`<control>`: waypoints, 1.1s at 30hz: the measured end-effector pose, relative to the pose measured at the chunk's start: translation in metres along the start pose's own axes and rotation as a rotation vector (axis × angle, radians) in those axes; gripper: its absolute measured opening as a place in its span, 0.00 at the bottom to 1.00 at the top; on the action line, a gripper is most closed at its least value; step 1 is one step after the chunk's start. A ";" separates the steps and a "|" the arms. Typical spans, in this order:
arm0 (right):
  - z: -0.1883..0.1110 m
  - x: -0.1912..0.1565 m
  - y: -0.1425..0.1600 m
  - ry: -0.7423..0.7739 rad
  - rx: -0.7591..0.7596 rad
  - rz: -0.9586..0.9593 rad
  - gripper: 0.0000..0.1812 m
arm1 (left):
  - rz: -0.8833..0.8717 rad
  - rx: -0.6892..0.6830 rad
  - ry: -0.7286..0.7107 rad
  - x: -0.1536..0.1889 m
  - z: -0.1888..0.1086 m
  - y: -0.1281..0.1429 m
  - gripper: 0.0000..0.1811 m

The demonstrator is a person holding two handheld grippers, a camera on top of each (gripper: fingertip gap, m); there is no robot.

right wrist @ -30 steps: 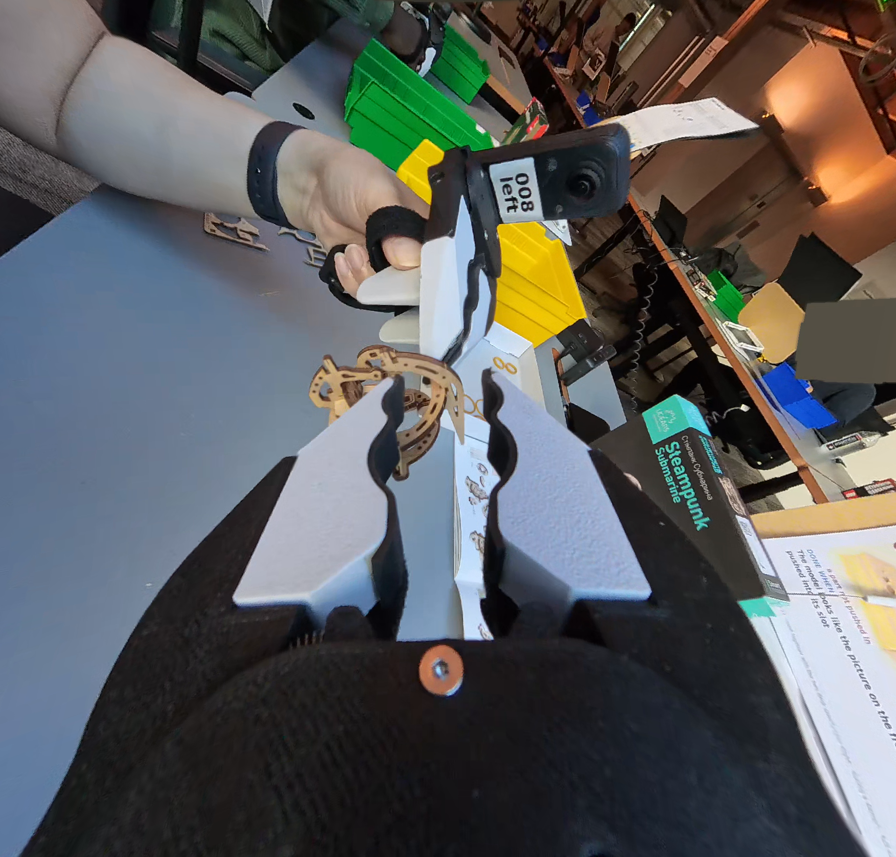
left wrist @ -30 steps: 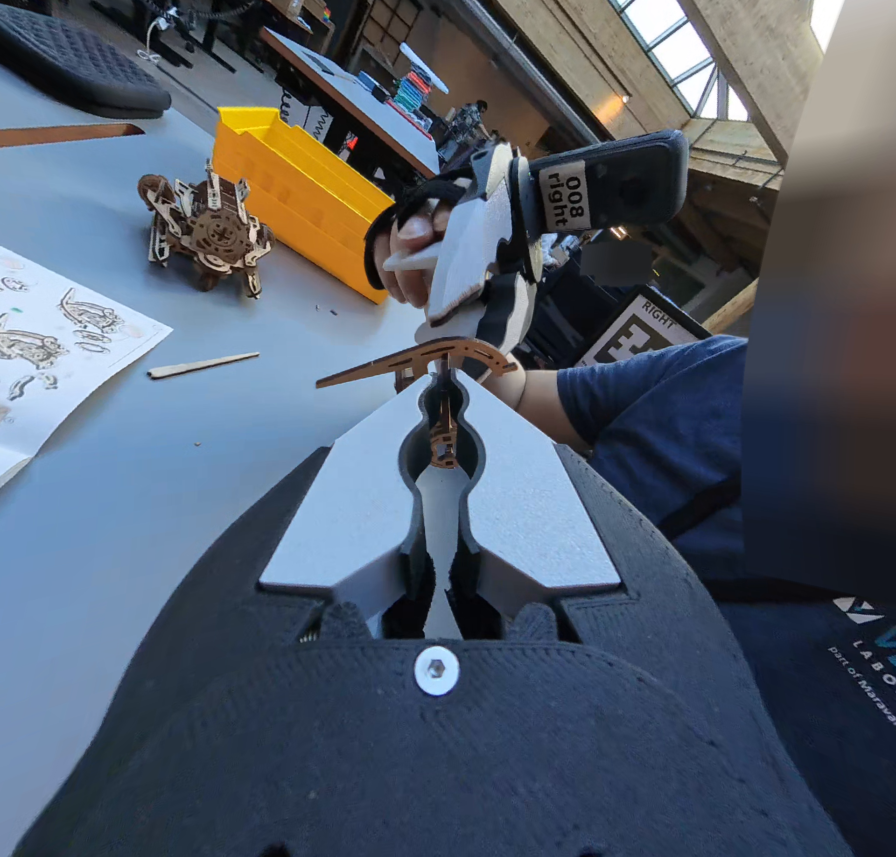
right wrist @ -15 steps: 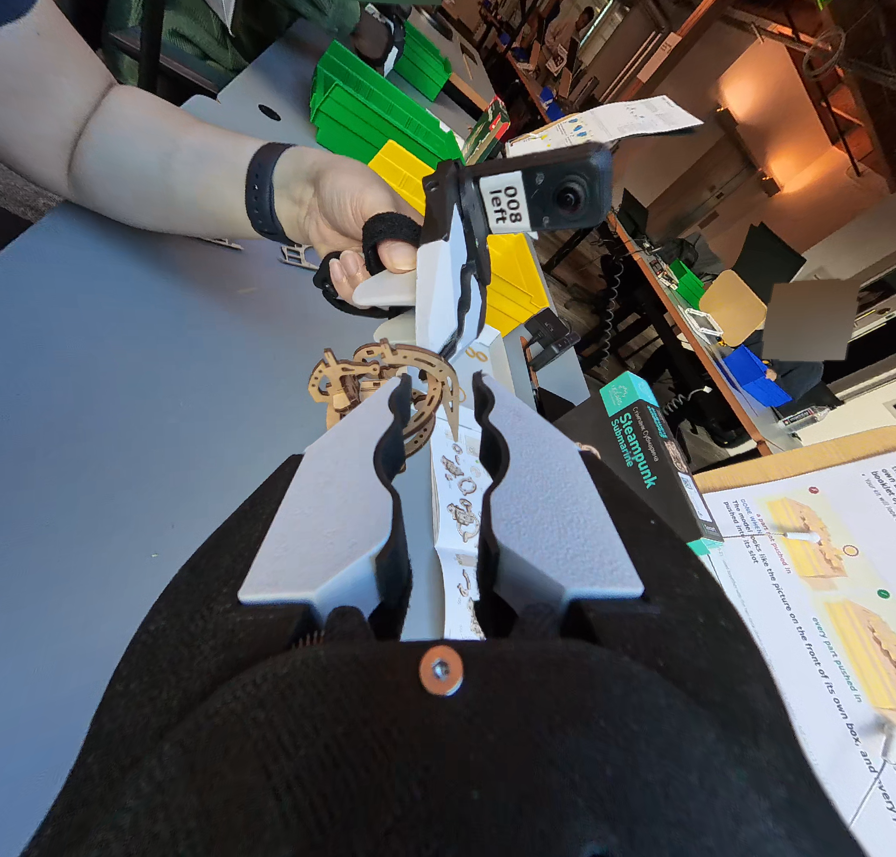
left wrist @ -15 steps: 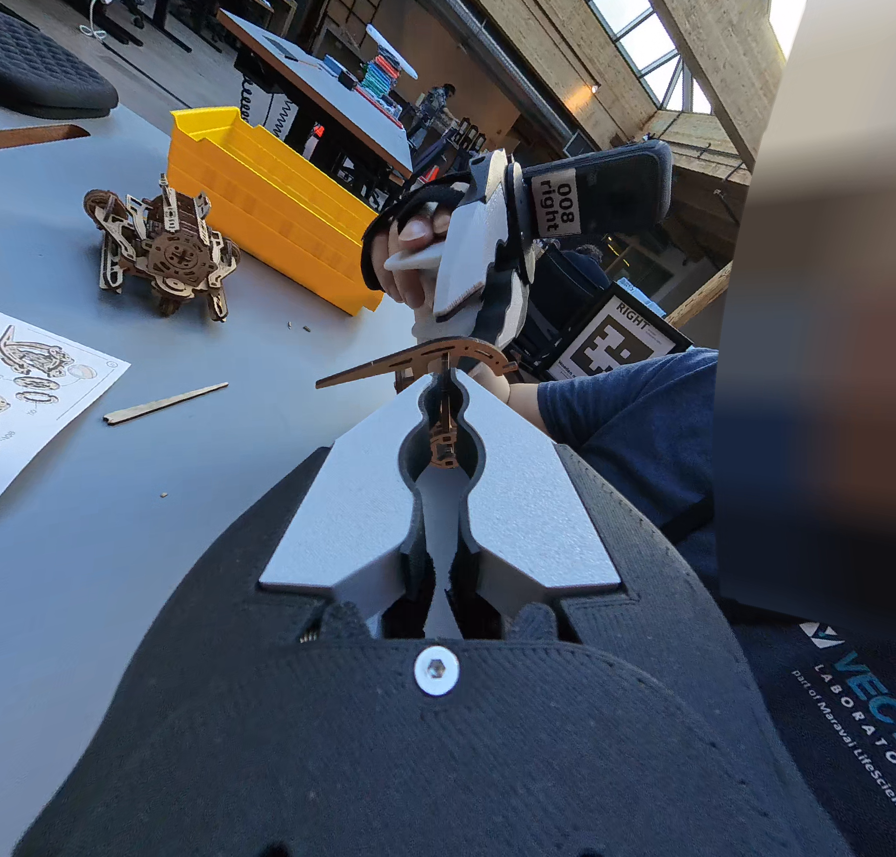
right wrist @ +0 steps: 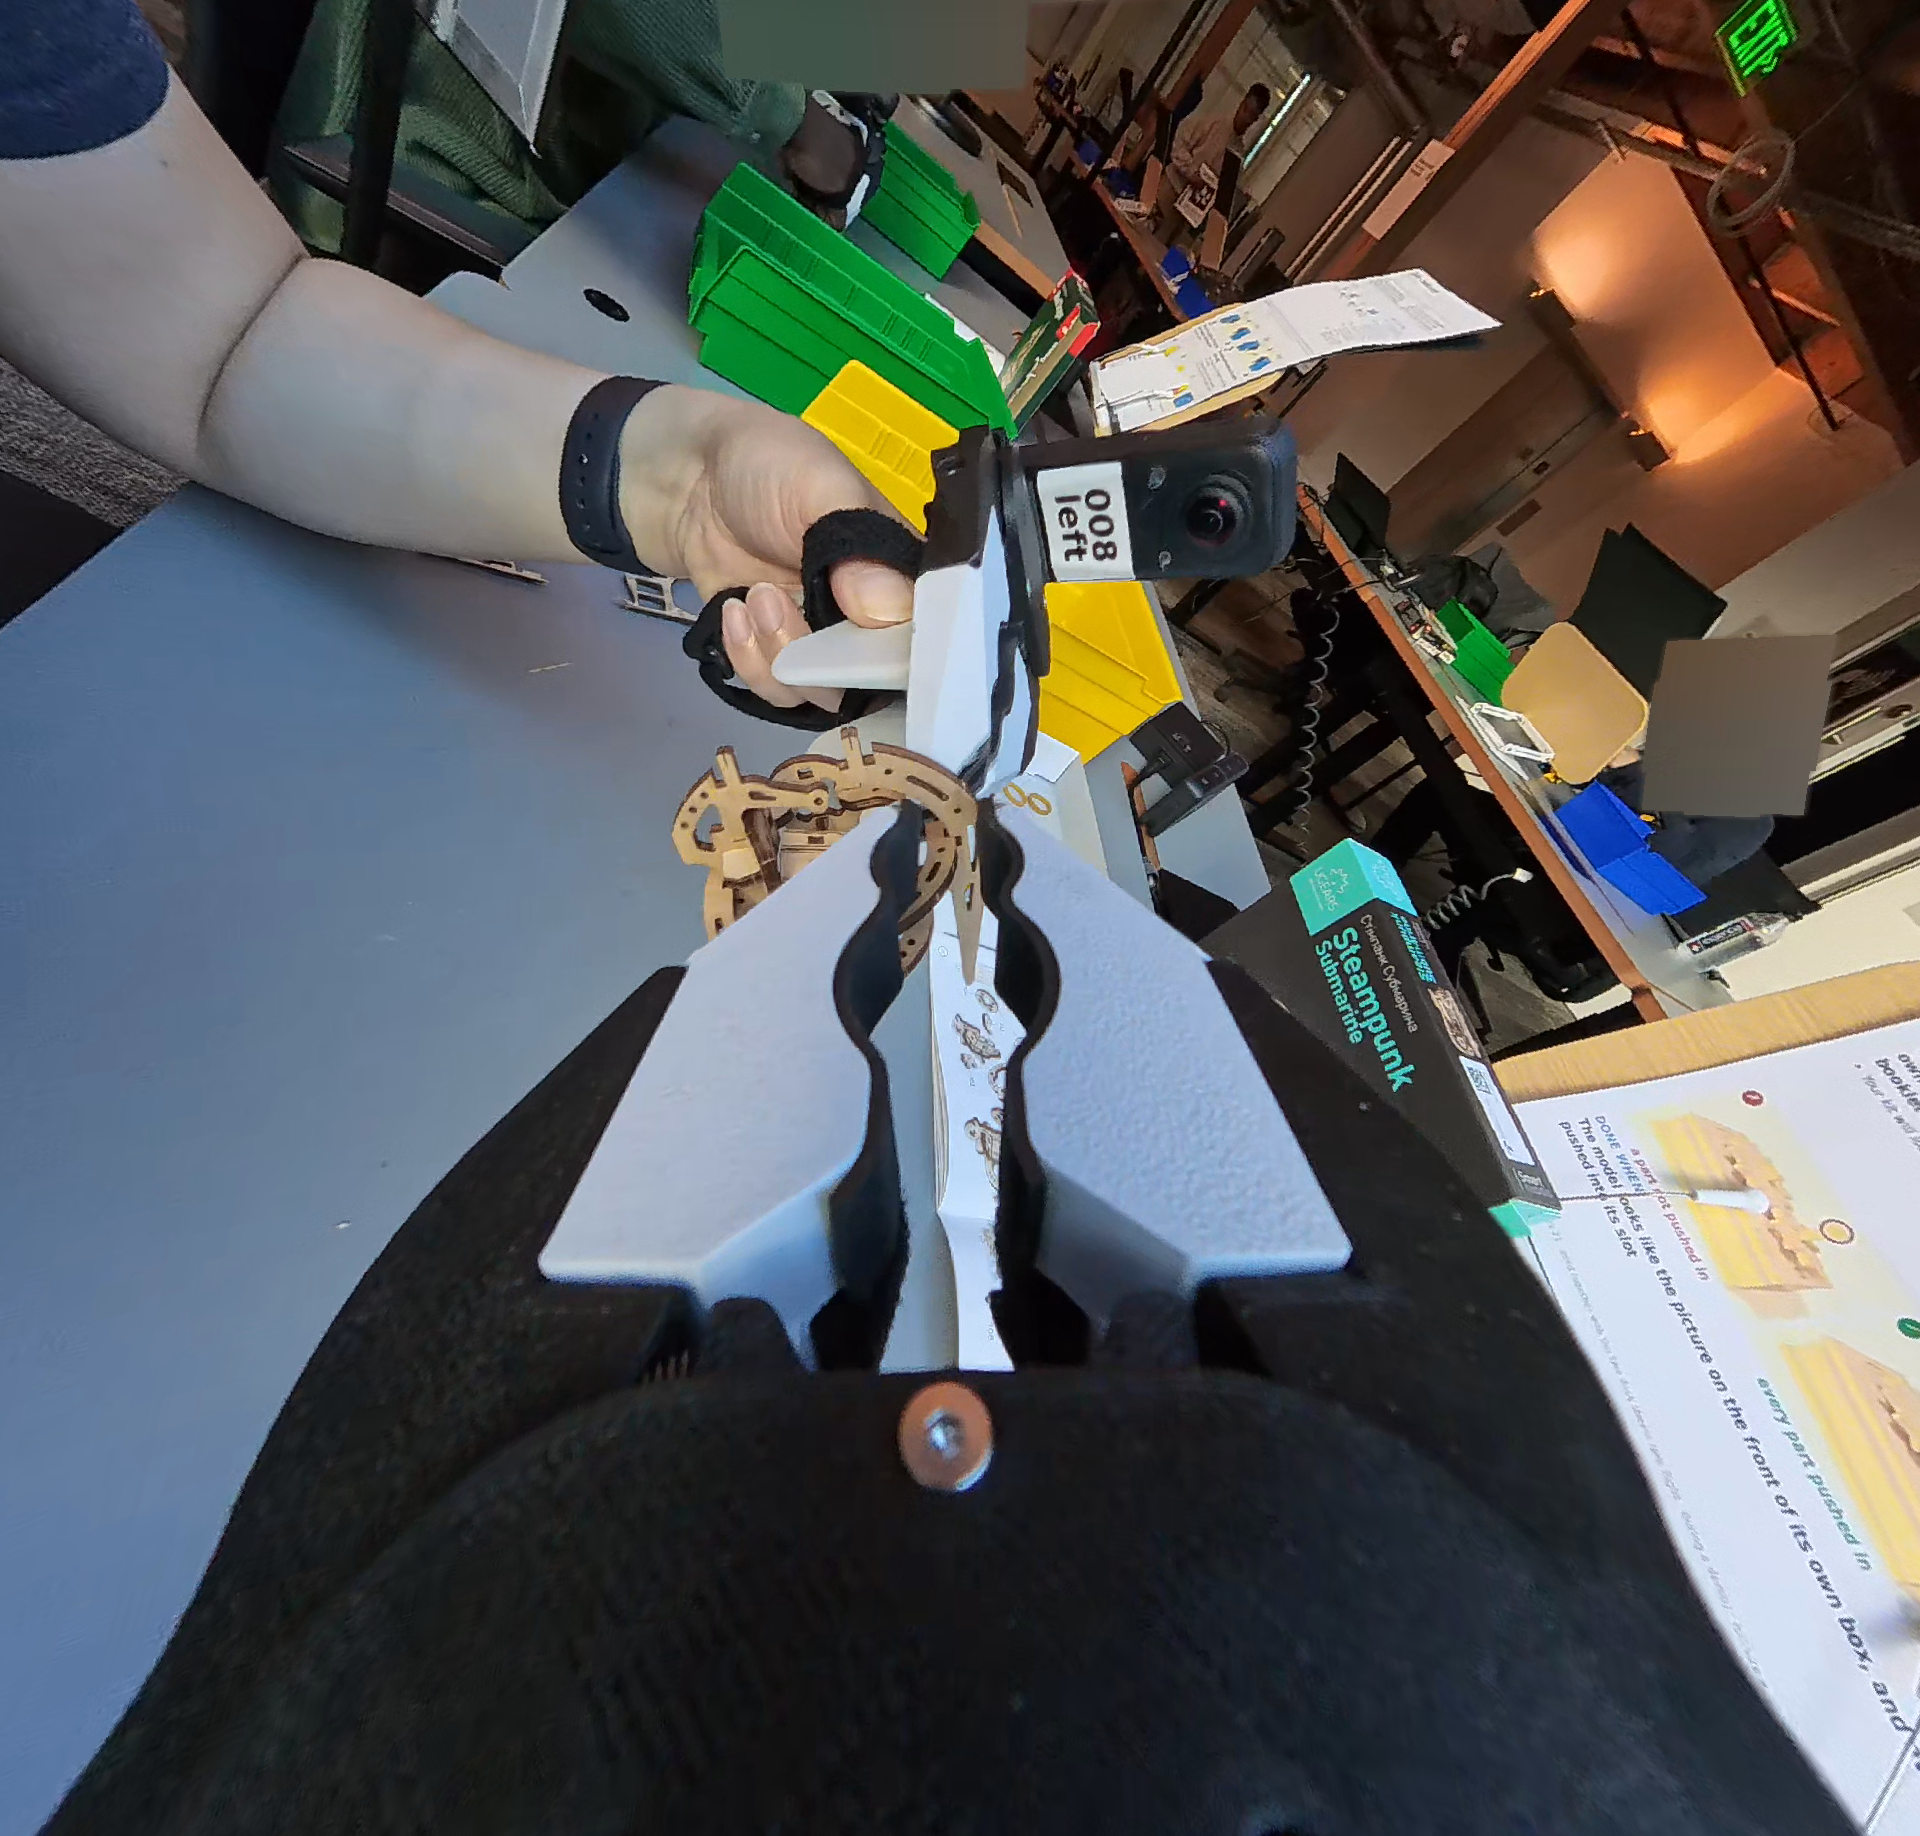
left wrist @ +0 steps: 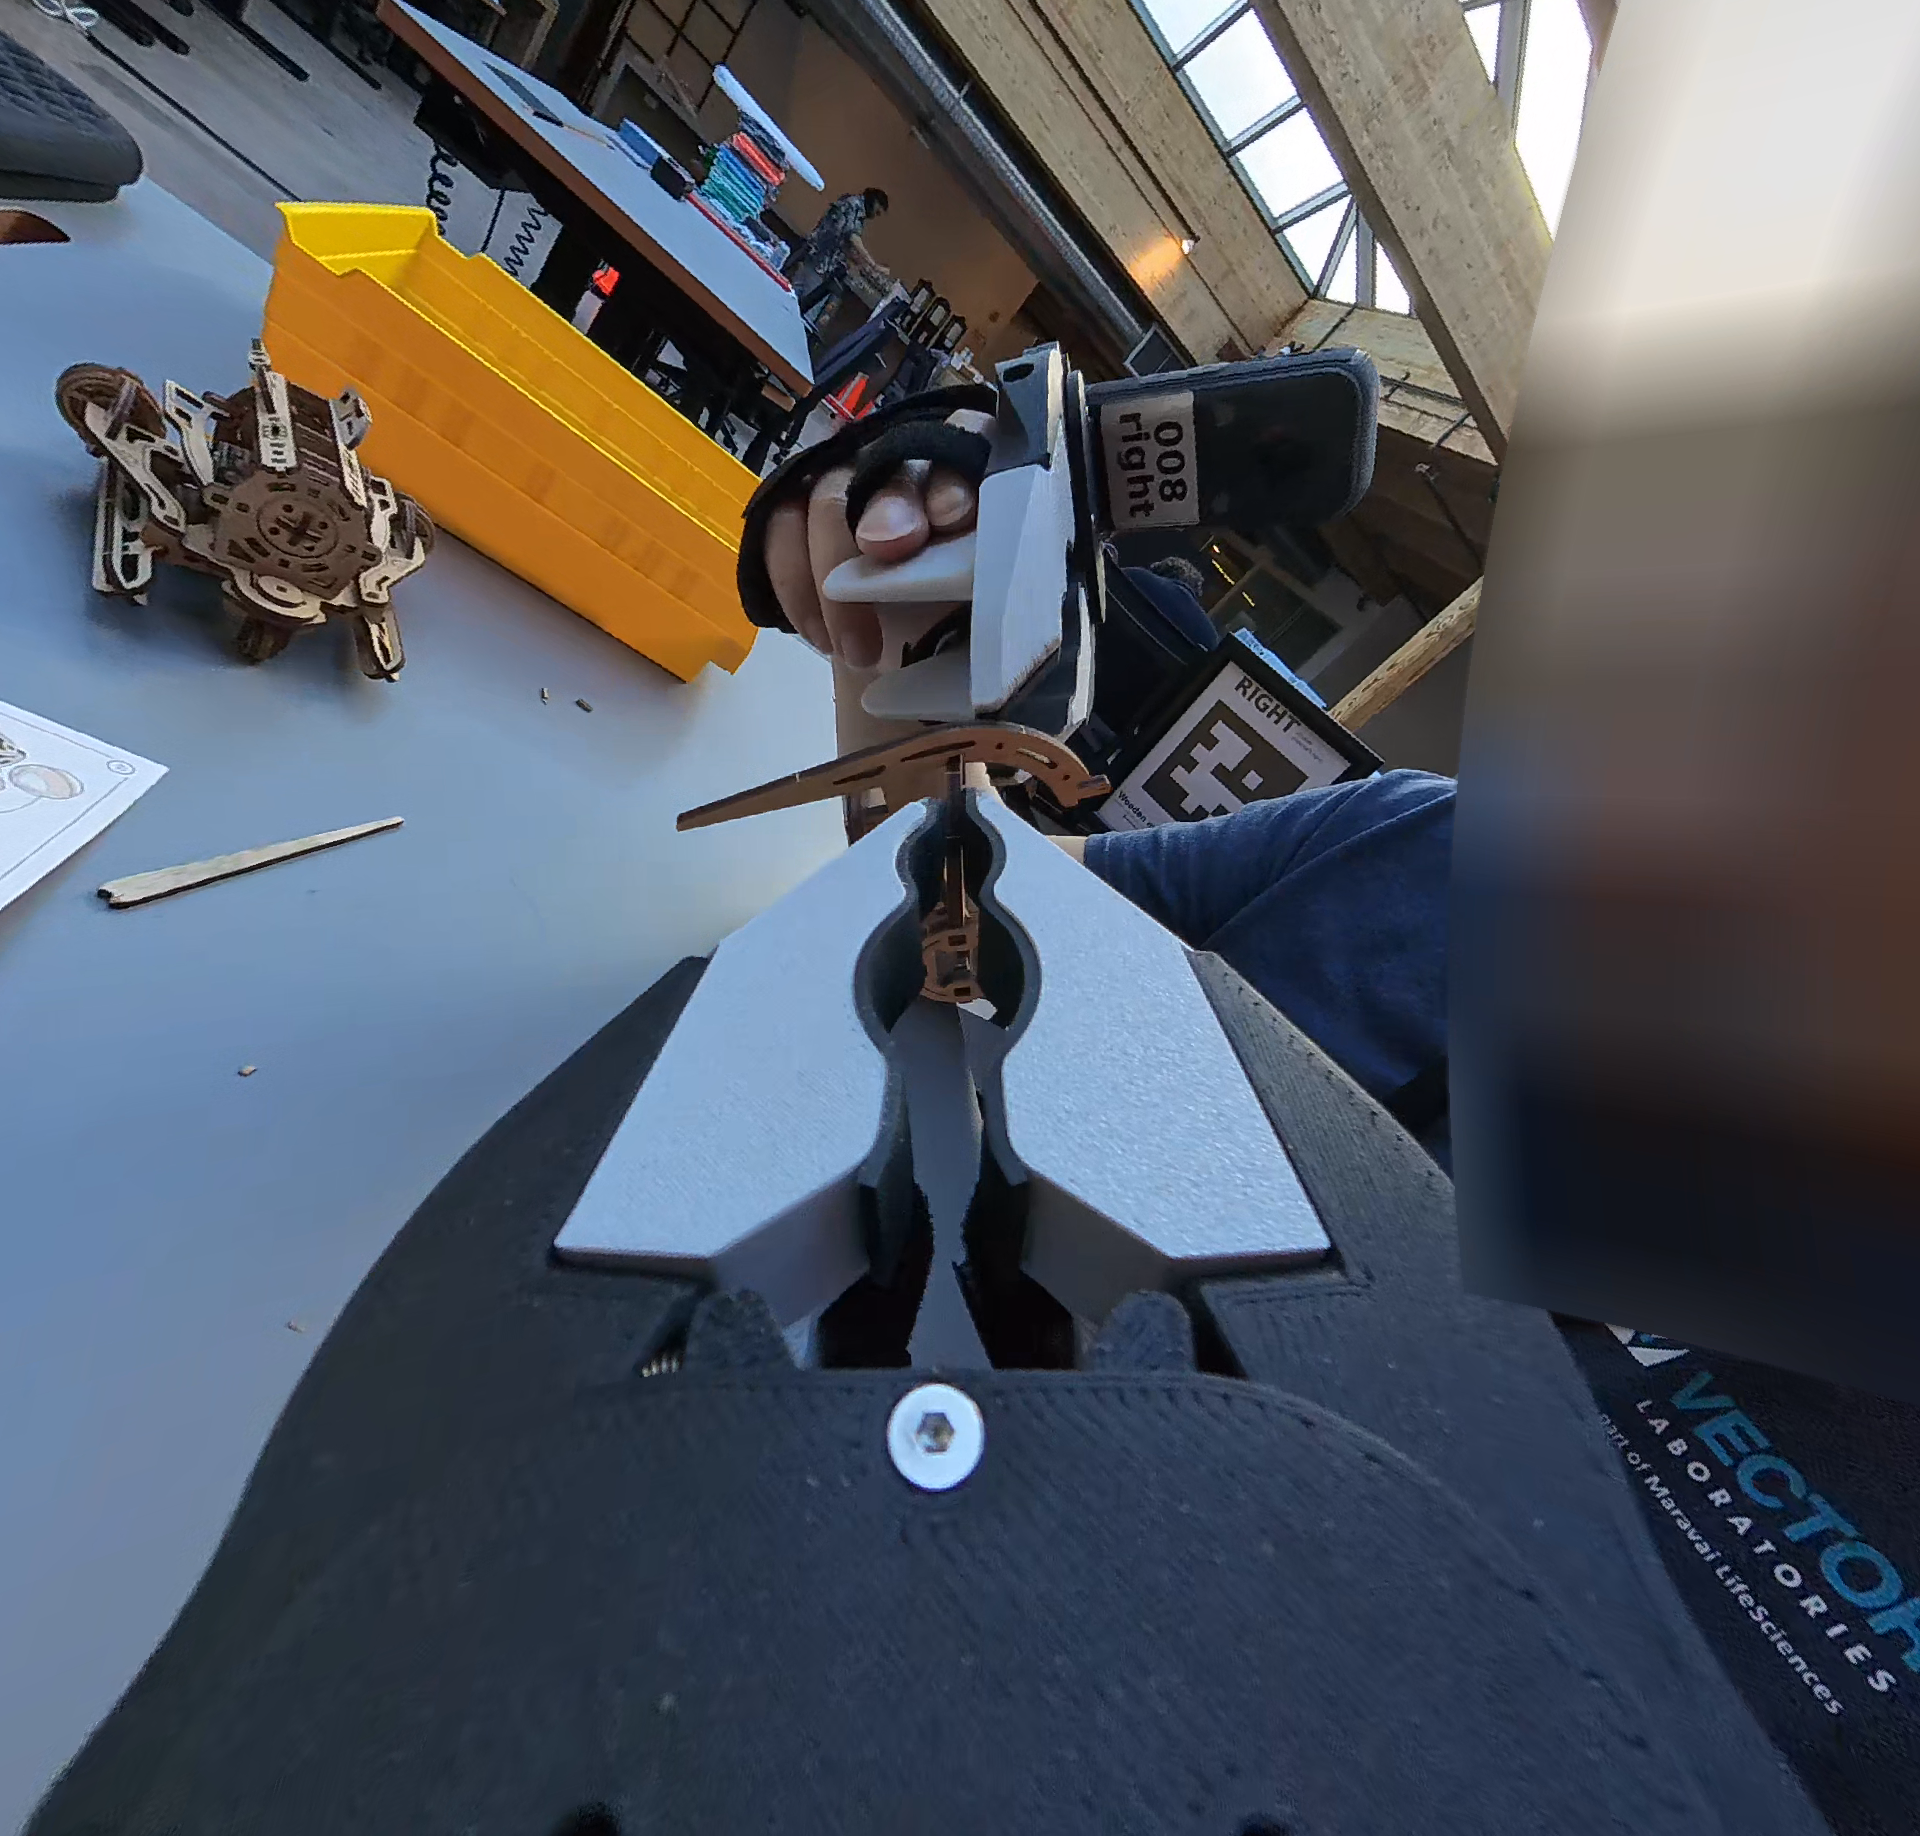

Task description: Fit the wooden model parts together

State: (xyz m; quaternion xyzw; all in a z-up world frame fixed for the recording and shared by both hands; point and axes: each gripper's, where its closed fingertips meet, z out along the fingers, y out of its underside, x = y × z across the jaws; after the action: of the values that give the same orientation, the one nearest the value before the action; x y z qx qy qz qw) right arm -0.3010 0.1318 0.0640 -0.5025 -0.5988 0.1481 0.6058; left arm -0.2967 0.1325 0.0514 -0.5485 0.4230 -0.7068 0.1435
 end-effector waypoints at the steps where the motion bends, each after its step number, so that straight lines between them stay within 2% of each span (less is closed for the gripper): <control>1: 0.000 0.000 0.000 0.002 0.003 -0.005 0.05 | -0.004 0.000 0.003 0.000 0.001 0.000 0.00; 19: 0.005 0.002 0.008 0.023 -0.026 -0.023 0.05 | -0.053 0.004 -0.045 -0.009 -0.004 0.001 0.00; 24: 0.007 0.000 0.013 0.011 -0.032 -0.016 0.10 | -0.063 0.004 -0.057 -0.012 -0.006 0.001 0.00; 33: 0.014 -0.006 0.020 0.001 -0.100 -0.048 0.08 | -0.059 -0.037 -0.049 -0.009 0.000 0.008 0.00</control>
State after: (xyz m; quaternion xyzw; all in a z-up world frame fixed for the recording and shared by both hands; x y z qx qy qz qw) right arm -0.3063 0.1425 0.0421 -0.5176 -0.6170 0.1031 0.5838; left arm -0.2957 0.1336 0.0392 -0.5806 0.4160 -0.6890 0.1227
